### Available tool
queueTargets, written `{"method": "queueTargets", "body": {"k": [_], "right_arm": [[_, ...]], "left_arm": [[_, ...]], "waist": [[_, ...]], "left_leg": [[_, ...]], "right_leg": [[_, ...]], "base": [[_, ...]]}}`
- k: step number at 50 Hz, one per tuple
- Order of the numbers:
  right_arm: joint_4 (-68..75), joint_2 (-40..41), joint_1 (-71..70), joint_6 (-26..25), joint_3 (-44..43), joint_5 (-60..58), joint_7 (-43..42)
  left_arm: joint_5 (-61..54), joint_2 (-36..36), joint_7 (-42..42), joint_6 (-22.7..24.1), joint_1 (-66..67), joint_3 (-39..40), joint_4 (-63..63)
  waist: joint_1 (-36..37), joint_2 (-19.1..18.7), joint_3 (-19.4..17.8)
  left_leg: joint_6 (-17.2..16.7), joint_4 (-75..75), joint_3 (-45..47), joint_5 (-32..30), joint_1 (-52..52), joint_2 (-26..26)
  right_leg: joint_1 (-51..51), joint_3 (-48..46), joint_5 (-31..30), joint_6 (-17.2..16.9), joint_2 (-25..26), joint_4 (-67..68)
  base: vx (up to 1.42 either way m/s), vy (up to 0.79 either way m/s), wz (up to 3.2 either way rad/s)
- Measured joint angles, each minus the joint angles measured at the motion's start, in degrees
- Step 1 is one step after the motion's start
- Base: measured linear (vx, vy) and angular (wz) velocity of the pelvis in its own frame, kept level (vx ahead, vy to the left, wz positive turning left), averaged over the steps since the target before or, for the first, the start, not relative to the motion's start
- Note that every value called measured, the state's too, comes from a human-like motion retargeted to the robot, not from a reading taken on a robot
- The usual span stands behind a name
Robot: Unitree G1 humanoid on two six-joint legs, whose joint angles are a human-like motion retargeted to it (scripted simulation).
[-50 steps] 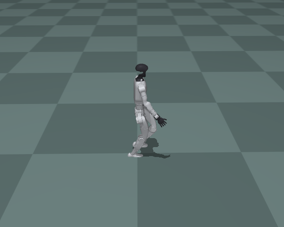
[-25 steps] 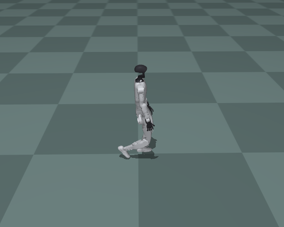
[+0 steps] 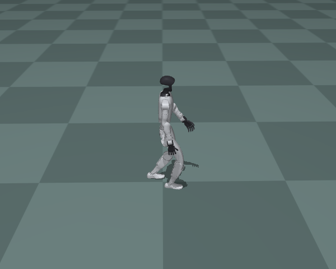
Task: Walk
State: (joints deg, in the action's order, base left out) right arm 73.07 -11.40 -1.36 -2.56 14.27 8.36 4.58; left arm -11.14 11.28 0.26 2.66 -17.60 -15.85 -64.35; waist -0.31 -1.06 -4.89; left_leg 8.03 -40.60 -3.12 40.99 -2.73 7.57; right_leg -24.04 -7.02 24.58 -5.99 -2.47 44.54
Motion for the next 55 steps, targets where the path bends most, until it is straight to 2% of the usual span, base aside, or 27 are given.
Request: {"method": "queueTargets", "body": {"k": [2,5,10,15,20,27,30,35,39,45,50,55], "right_arm": [[-0.56,-0.62,-1.1,0.37,0.16,0.27,-0.21],[-1.75,-0.86,-1.86,1.03,0.37,0.31,-0.94],[-4.17,-2.26,-4.26,1.66,0.83,0.58,-1.45],[-6.25,-2.91,-5.09,2.17,0.46,1.39,-1.63],[-7.61,-3.61,-5.96,1.99,-0.41,2.2,-1.35],[-5.88,-2.78,-3.97,1.35,-1.06,1.97,-1.26],[-4.29,-2.38,-3.52,1.04,-1.39,1.72,-1.46],[-2.6,-1.56,-3.64,0.78,-2.28,1.47,-1.56],[-1.85,-0.75,-3.33,0.58,-2.43,1.21,-1.43],[-0.7,-0.08,-2.8,0.61,-2.57,0.7,0.2],[-0.69,-0.23,-2.36,1.16,-2.89,1.01,1.18],[-1.39,0.0,-3.11,1.63,-3.09,1.65,1.23]], "left_arm": [[0.64,-0.65,0.64,-0.28,1.29,0.58,-1.16],[1.8,-1.38,1.45,-0.83,4.61,0.75,-3.27],[4.13,-1.75,4.17,-1.81,8.78,2.03,-8.1],[5.3,-2.04,6.37,-2.88,12.97,3.23,-11.27],[5.65,-1.97,8.28,-3.41,14.79,4.59,-12.52],[4.7,-2.47,8.55,-3.19,13.62,4.44,-10.98],[3.99,-2.17,7.8,-2.9,11.57,3.68,-9.4],[3.53,-1.12,5.55,-2.4,6.56,1.9,-6.19],[4.13,-0.23,3.62,-2.11,3.85,0.92,-4.43],[5.71,0.64,2.05,-2.41,2.97,0.33,-3.75],[7.14,0.71,2.49,-2.61,4.44,-0.13,-5.07],[8.69,0.63,3.37,-2.73,6.71,-0.21,-7.4]], "waist": [[0.56,-1.62,0.2],[1.49,-2.08,-0.16],[2.93,-6.11,0.0],[3.85,-8.57,-0.62],[3.46,-9.71,-0.32],[1.76,-10.54,-0.6],[0.84,-9.48,-1.33],[-0.93,-5.3,-3.37],[-1.93,-3.43,-4.67],[-3.66,0.56,-4.69],[-3.38,3.64,-3.55],[-1.59,6.03,-2.21]], "left_leg": [[-0.96,-1.29,-0.52,0.43,0.43,-2.25],[-2.53,-7.83,-0.19,1.06,-0.84,-3.91],[-5.99,-21.35,-0.28,-0.89,-5.53,-11.23],[-6.91,-33.12,0.38,-3.59,-8.49,-16.64],[-7.67,-36.12,-0.57,-5.86,-8.14,-17.38],[-8.47,-27.76,-3.0,-4.11,-2.49,-13.6],[-6.71,-20.95,-3.34,-0.69,-0.36,-10.75],[-1.78,-10.3,-1.26,3.71,0.38,-5.24],[-0.27,-7.51,-0.08,3.81,-1.75,-2.97],[0.44,-3.92,0.09,0.45,-4.22,2.0],[0.1,-1.82,0.71,-2.72,-6.19,5.26],[0.05,-0.9,2.09,-5.03,-8.42,6.45]], "right_leg": [[3.1,-1.21,-1.29,0.81,2.15,-2.99],[4.68,-2.05,-0.02,1.8,3.05,-0.54],[9.2,-4.35,-0.74,4.12,9.16,-6.75],[10.44,-5.12,0.31,5.76,12.57,-7.62],[11.73,-4.73,-2.0,6.03,14.34,-12.15],[9.39,-3.96,-4.61,4.84,14.14,-11.48],[6.71,-3.47,-5.04,3.79,11.94,-8.66],[0.2,-1.43,-5.8,0.73,5.43,-2.24],[-3.74,-0.61,-2.47,0.17,1.91,1.84],[-4.29,-0.57,5.71,2.29,-5.33,16.23],[1.91,0.15,10.18,3.12,-8.79,24.17],[10.54,0.6,11.58,1.43,-8.85,22.08]], "base": [[0.01,-0.03,-0.05],[-0.01,-0.06,-0.09],[0.0,-0.03,-0.07],[-0.01,0.0,-0.03],[-0.07,0.04,-0.13],[-0.17,0.09,-0.14],[-0.26,0.1,-0.06],[-0.32,0.1,0.08],[-0.35,0.08,0.06],[-0.29,0.03,0.17],[-0.24,0.0,0.04],[-0.22,-0.02,-0.17]]}}
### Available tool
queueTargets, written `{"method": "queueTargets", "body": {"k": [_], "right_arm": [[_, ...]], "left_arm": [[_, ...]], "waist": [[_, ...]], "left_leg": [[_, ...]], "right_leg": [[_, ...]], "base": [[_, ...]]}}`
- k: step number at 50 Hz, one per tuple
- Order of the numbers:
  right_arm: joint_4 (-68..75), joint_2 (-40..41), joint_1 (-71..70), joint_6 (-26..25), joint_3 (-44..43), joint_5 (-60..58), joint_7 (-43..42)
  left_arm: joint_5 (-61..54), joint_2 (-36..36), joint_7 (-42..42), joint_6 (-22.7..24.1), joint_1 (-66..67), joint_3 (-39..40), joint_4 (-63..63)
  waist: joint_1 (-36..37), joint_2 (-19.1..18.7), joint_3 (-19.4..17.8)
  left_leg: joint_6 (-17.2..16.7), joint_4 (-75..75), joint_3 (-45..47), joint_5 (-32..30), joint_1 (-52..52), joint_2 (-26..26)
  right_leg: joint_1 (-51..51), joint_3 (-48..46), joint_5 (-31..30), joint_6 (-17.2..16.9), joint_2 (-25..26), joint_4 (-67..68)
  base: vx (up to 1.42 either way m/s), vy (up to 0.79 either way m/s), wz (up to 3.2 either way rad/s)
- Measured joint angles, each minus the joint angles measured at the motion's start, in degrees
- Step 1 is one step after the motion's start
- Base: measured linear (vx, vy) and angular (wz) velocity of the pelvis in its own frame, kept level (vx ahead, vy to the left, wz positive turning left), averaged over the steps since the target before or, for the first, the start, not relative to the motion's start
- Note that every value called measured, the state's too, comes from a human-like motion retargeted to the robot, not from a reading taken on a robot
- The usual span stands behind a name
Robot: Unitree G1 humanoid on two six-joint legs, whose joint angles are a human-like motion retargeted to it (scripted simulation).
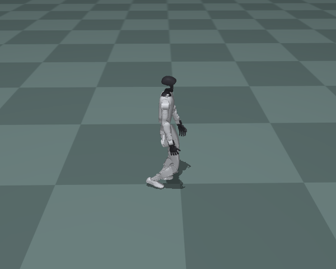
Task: Walk
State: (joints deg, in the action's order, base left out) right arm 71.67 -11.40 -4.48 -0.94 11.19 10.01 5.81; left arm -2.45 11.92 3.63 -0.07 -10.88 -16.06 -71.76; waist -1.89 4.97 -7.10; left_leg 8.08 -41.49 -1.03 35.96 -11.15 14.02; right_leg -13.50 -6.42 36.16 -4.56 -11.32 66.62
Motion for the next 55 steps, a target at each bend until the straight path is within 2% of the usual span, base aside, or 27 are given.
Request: {"method": "queueTargets", "body": {"k": [5,11,13,17,25,30,33,35,45,50,55], "right_arm": [[-1.46,0.39,-1.36,0.51,0.75,0.71,-1.06],[-4.1,0.02,-3.4,1.49,2.45,1.06,-2.78],[-4.87,-0.36,-4.53,1.7,2.83,1.07,-3.36],[-5.61,-1.05,-6.02,2.08,3.34,0.98,-4.29],[-4.22,-1.52,-6.15,2.14,3.34,0.53,-5.4],[-2.4,-1.52,-6.18,1.82,3.1,-0.15,-5.42],[-1.81,-1.39,-5.31,1.65,3.4,-0.62,-5.56],[-1.22,-1.56,-5.54,1.5,3.37,-0.99,-5.43],[0.17,-1.72,-2.51,1.39,4.29,-2.29,-4.72],[-0.27,-1.22,-2.26,1.51,4.63,-2.83,-3.61],[-1.19,-1.36,-2.66,1.44,4.84,-3.36,-2.04]], "left_arm": [[0.67,-0.03,0.29,0.22,2.29,0.45,-2.19],[0.25,-0.42,-0.14,0.97,3.87,0.92,-3.08],[-0.02,-0.65,-0.2,1.3,3.74,0.97,-3.03],[-0.61,-1.3,-0.24,1.85,3.8,0.7,-2.5],[-1.0,-1.66,-0.34,2.47,3.83,-0.06,-1.28],[-0.79,-1.24,-0.13,2.48,3.62,-0.4,-0.77],[-0.64,-1.44,-0.08,2.54,4.46,-0.7,-0.63],[-0.56,-1.35,0.12,2.43,4.4,-0.62,-0.53],[-0.14,-1.84,0.28,2.4,6.12,-0.32,-0.56],[0.09,-1.36,0.56,2.36,6.17,-0.06,-0.97],[0.18,-1.05,1.37,2.2,6.06,-0.12,-1.26]], "waist": [[2.24,0.34,0.6],[4.33,-2.53,-0.21],[4.92,-3.99,-0.13],[5.59,-6.0,-0.45],[5.79,-7.69,-0.73],[5.7,-6.94,0.17],[5.65,-7.48,-0.06],[5.53,-6.38,0.71],[5.3,-5.54,1.07],[4.64,-3.71,1.35],[3.36,0.43,1.58]], "left_leg": [[-0.35,-1.41,1.41,-0.39,-2.87,-2.16],[-1.94,-7.54,1.83,1.09,-8.29,-8.05],[-2.68,-9.4,1.45,1.21,-10.59,-10.37],[-3.56,-12.67,0.71,1.57,-14.37,-13.37],[-3.27,-14.5,1.01,2.71,-18.16,-15.52],[-3.16,-9.93,0.98,1.72,-17.89,-13.71],[-3.4,-10.84,0.33,2.17,-17.97,-13.61],[-3.15,-7.25,0.59,0.82,-16.97,-12.12],[-1.84,-7.79,0.66,1.44,-14.07,-9.62],[-0.65,-5.93,1.59,0.94,-11.18,-6.47],[0.66,1.09,3.01,-2.08,-6.53,-0.58]], "right_leg": [[7.55,0.46,0.96,-1.22,3.95,-11.86],[11.33,-0.79,3.05,1.01,10.13,-25.18],[11.97,-1.11,1.81,1.86,12.63,-29.99],[12.4,-1.4,-0.24,2.87,15.86,-35.19],[12.26,-1.77,-2.01,3.49,18.03,-37.86],[13.02,-1.23,-3.03,3.48,17.48,-40.96],[12.57,-1.37,-1.8,3.44,17.73,-38.11],[13.18,-0.98,-2.37,3.31,16.7,-40.28],[13.05,-0.09,1.99,2.83,14.53,-32.35],[12.45,1.79,3.74,1.54,11.58,-25.68],[9.48,3.45,3.47,-1.36,5.14,-14.79]], "base": [[-0.18,-0.04,-0.32],[-0.16,-0.07,-0.34],[-0.15,-0.09,-0.25],[-0.13,-0.09,-0.16],[-0.06,-0.06,0.0],[0.0,0.0,0.0],[0.0,0.0,0.0],[0.09,0.01,0.05],[0.1,0.05,0.02],[0.13,0.08,0.12],[0.11,0.08,0.19]]}}
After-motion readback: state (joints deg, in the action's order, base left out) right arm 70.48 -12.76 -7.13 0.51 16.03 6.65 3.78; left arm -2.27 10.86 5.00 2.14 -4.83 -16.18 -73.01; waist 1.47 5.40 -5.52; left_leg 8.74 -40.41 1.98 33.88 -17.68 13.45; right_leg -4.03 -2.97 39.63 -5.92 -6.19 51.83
